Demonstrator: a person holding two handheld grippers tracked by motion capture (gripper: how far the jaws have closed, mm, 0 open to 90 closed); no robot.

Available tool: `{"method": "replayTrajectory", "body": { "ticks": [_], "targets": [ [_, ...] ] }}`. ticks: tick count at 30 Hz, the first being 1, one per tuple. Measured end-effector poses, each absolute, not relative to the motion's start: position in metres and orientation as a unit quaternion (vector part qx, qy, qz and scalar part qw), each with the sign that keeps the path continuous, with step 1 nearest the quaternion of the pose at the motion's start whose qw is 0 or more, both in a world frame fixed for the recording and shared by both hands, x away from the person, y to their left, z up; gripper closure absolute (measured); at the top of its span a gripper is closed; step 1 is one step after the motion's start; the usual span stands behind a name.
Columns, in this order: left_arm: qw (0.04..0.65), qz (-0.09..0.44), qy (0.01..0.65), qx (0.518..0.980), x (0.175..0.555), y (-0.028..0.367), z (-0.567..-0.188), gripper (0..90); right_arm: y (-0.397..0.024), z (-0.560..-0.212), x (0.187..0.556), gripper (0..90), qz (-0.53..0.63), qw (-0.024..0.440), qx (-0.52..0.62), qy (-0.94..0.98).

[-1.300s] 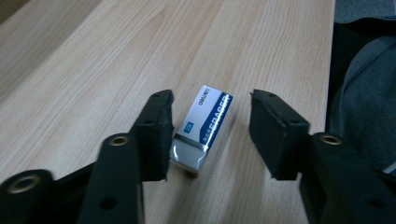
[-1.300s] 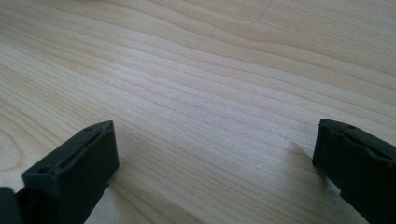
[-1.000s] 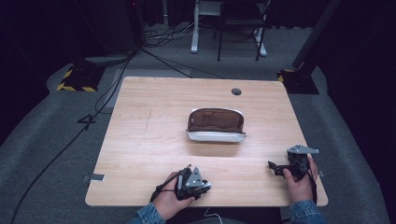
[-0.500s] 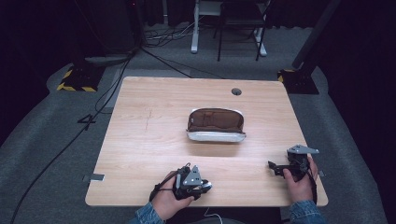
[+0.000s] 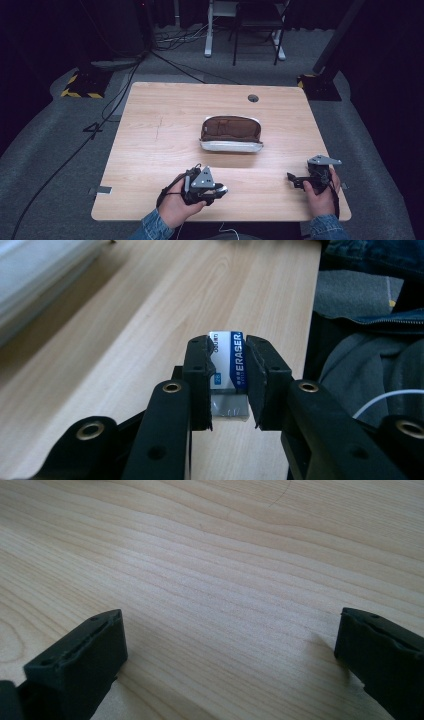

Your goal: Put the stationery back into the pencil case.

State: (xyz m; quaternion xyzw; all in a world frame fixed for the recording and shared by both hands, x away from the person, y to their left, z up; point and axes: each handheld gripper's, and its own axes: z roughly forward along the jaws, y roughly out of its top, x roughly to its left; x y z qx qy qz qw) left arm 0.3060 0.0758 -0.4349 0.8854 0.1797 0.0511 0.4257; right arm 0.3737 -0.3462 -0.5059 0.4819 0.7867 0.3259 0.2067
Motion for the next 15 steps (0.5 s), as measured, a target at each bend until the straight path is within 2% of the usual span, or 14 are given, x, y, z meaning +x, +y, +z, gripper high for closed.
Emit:
{"method": "replayTrajectory", "body": {
  "ticks": [10, 15],
  "targets": [
    [0.453, 0.044, 0.199, 0.868, 0.329, 0.081, -0.409, 72.6, -0.346, -0.506, 0.374, 0.6, 0.326, 0.206, 0.482, 0.787],
    [0.459, 0.057, 0.215, 0.860, 0.345, 0.081, -0.395, 72.6, -0.346, -0.506, 0.374, 0.7, 0.326, 0.207, 0.481, 0.787]
  ]
}}
